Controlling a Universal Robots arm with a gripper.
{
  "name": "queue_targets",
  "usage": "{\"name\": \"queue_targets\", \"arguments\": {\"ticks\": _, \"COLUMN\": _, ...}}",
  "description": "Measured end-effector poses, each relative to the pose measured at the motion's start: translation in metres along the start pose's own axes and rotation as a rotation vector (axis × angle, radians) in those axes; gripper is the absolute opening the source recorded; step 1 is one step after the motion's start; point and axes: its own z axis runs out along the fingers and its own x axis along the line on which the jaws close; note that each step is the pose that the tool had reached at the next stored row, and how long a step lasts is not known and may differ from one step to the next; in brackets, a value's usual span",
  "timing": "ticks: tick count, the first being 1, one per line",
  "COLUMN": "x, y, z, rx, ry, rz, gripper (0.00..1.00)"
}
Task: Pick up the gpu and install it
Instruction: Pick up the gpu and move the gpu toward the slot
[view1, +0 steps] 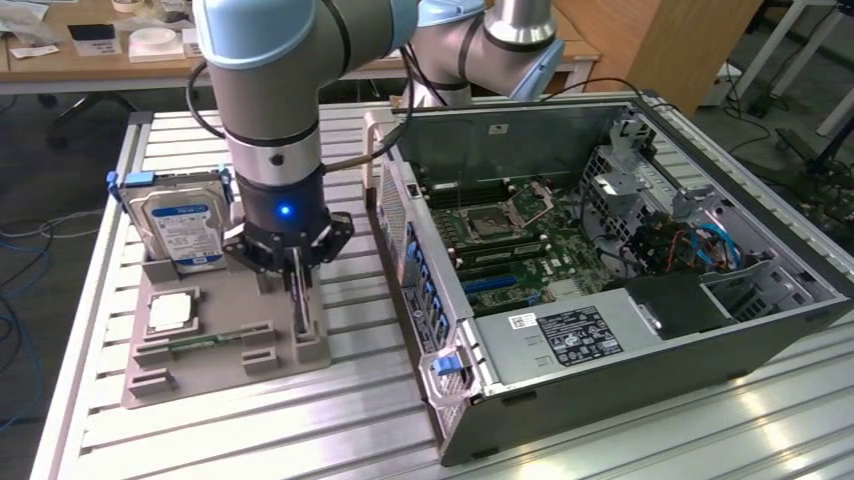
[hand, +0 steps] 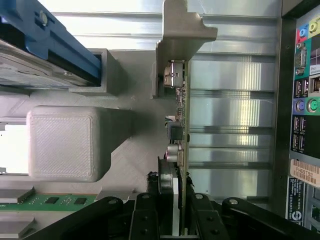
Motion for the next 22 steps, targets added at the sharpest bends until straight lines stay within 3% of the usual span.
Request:
{"name": "queue_targets", "arguments": {"ticks": 6, "x": 0.0, "y": 0.0002, "z": -0.0108, "rx": 0.0001, "ry": 0.0001, "rz": 0.0, "gripper": 0.28}}
{"name": "queue_targets", "arguments": {"ticks": 9, "x": 0.0, "y": 0.0005, "z": -0.0207, "rx": 0.0001, "ry": 0.0001, "rz": 0.0, "gripper": 0.28}}
{"name": "queue_targets", "arguments": {"ticks": 22, "x": 0.0, "y": 0.001, "z": -0.0428, "rx": -0.0001, "ry": 0.0, "rz": 0.0, "gripper": 0.28}}
